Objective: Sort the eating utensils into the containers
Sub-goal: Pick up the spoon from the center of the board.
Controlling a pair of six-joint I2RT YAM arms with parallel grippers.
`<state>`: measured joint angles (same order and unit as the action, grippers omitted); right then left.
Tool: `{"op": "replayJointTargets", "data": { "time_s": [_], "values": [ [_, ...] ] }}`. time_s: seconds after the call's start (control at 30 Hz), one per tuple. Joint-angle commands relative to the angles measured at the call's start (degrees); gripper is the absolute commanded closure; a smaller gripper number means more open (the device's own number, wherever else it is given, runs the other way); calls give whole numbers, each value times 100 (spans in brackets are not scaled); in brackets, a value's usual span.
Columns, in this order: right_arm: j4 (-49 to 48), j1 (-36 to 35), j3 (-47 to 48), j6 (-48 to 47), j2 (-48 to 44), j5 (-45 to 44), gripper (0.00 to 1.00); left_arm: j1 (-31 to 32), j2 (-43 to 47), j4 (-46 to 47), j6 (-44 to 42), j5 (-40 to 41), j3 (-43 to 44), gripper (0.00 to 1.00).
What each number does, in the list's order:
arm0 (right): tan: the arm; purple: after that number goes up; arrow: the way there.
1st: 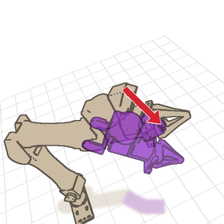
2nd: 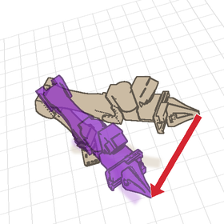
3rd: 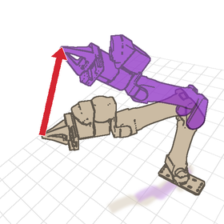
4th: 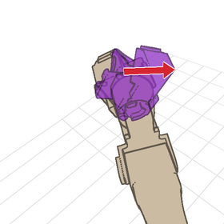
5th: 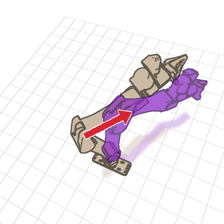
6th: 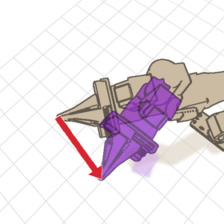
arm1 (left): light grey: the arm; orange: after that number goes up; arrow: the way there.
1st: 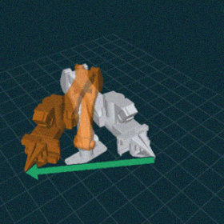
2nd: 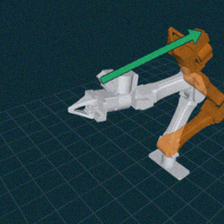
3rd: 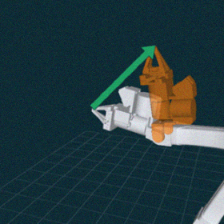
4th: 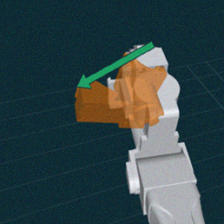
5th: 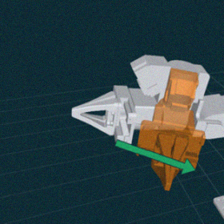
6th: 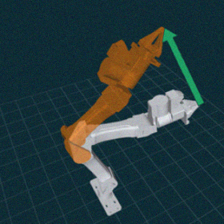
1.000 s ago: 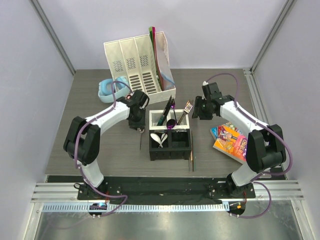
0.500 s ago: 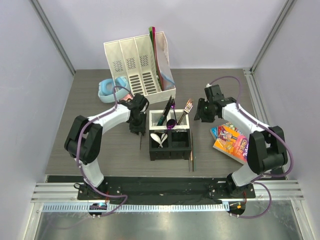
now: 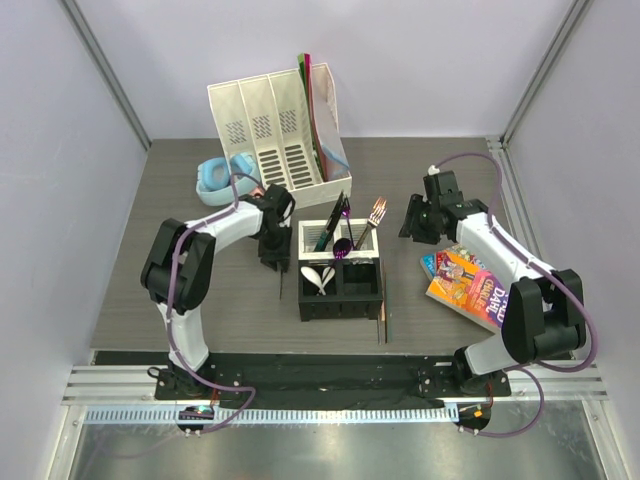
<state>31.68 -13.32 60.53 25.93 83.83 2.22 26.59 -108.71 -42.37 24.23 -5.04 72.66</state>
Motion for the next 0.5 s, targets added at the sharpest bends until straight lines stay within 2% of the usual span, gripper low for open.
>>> {"op": "replayJointTargets", "data": {
  "time_s": [0.0, 0.07, 0.13, 0.17, 0.2, 0.33, 0.47],
  "values": [
    [-171, 58, 117, 140, -130, 15, 53, -5, -213, -87, -164, -392, -6, 71],
    [-162, 67, 38, 175, -165, 51, 54, -13, -160, -44, -138, -480, -199, 73],
    [-171, 75, -76, 228, -227, 112, 53, -13, -107, -8, -138, -516, -314, 81],
    [-162, 84, -120, 228, -279, 130, 54, -13, -98, -17, -155, -498, -384, 88],
    [-171, 84, -216, 228, -306, 138, 54, -5, -98, -60, -155, -455, -411, 99],
    [-180, 119, -367, 228, -455, 77, 54, -13, 24, -70, -129, -437, -490, 100],
    [-215, 154, -244, 210, -429, 59, 54, -110, 270, -193, -234, -173, -113, 100]
  ]
}}
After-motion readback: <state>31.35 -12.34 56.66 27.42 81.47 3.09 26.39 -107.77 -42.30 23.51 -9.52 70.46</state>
